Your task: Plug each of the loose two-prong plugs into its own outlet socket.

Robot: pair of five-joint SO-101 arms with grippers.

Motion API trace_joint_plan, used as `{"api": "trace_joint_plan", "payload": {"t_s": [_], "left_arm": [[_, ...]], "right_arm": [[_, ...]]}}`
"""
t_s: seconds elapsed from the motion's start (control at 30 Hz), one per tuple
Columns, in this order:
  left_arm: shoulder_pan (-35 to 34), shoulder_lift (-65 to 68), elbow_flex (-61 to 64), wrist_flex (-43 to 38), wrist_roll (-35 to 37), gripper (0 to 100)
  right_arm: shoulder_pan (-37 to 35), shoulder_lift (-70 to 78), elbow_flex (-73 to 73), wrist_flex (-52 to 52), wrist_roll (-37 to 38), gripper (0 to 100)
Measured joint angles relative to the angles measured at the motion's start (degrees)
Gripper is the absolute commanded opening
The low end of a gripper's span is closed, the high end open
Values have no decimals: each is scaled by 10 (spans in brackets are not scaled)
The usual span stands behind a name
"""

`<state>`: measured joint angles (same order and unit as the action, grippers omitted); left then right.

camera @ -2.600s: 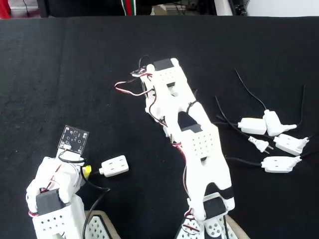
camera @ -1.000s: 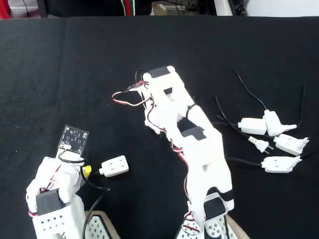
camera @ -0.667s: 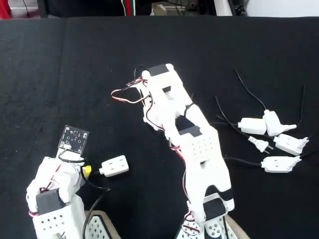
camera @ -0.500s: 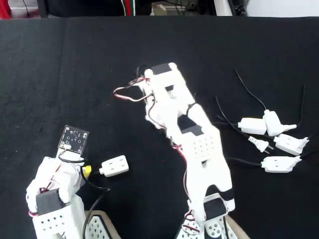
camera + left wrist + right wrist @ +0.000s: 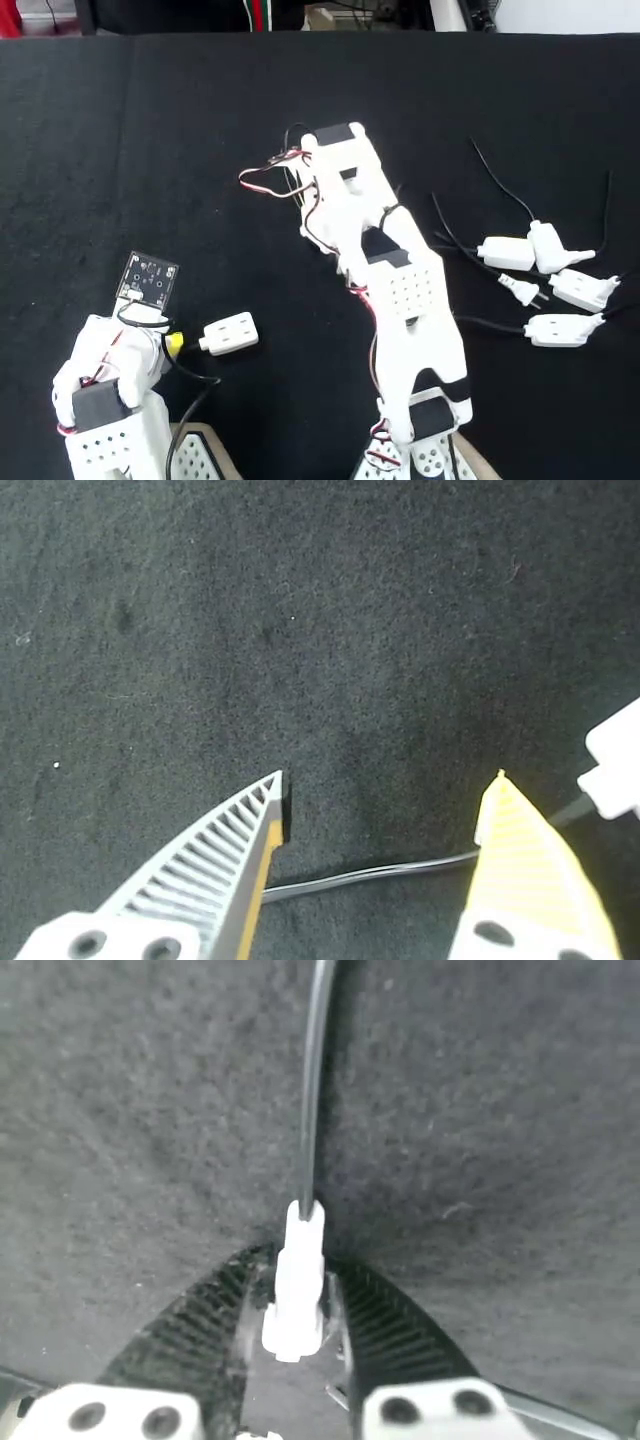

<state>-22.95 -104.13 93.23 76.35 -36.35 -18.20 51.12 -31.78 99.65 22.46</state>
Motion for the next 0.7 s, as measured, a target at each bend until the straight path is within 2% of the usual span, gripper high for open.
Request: {"api": "trace_joint_plan", "payload": {"t_s": [0.07,0.27,0.43,0.7], "left_arm": [[0,0,0,0,0,303],[0,0,0,0,0,303],[0,0,0,0,0,303],[0,0,0,0,0,303]], "right_arm": [[-1,0,-1,0,0,167],[-7,0,-1,0,0,155],[-4,0,-1,0,0,44],[1,0,-7,0,0,47]]}}
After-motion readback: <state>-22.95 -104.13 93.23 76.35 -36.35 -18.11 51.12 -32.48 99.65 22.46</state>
